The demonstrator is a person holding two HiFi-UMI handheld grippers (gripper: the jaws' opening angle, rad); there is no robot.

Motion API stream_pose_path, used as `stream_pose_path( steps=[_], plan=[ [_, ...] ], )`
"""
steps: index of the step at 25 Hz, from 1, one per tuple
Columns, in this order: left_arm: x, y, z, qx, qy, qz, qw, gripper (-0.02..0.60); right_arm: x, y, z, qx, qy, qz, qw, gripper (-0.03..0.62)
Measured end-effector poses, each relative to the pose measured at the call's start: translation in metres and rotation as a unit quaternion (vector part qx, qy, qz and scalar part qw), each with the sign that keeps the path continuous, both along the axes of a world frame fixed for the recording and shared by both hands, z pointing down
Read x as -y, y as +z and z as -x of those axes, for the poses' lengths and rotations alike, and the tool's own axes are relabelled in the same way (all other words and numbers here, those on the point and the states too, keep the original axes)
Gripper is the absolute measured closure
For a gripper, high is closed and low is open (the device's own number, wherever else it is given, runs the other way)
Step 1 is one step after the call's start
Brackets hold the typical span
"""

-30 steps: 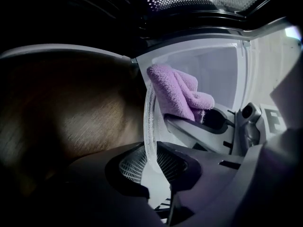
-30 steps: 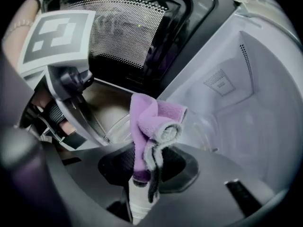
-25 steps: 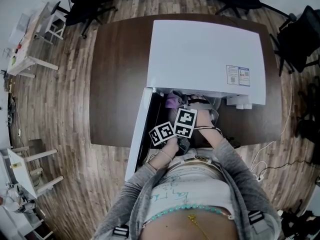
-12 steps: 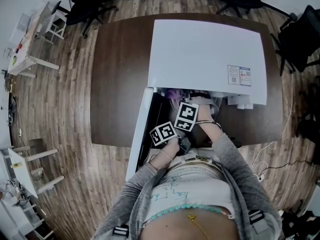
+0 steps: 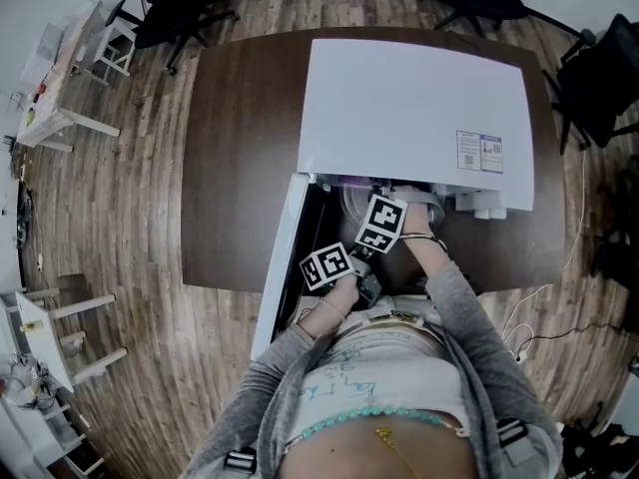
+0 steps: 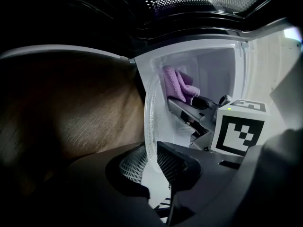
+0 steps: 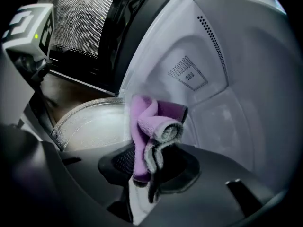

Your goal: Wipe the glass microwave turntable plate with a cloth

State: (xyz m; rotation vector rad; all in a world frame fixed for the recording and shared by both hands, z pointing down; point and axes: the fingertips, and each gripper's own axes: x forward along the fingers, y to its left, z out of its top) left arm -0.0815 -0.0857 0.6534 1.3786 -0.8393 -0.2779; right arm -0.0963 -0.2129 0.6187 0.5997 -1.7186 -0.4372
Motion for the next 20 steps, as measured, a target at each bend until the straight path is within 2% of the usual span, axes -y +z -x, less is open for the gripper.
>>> stream_pose_path(
  steps=[8, 20],
  plan=[
    [0.001, 0.0, 0.0, -0.001, 0.001, -0.005, 1.0, 0.514, 0.002, 0.0, -0.004, 0.008, 0.009, -0.017, 1.0, 0.477],
    [0.001, -0.001, 0.001, -0.002, -0.001, -0.002, 1.0, 0.514, 0.013, -0.003, -0.037, -0.012, 0.059, -0.045, 0.997, 0.477]
  ],
)
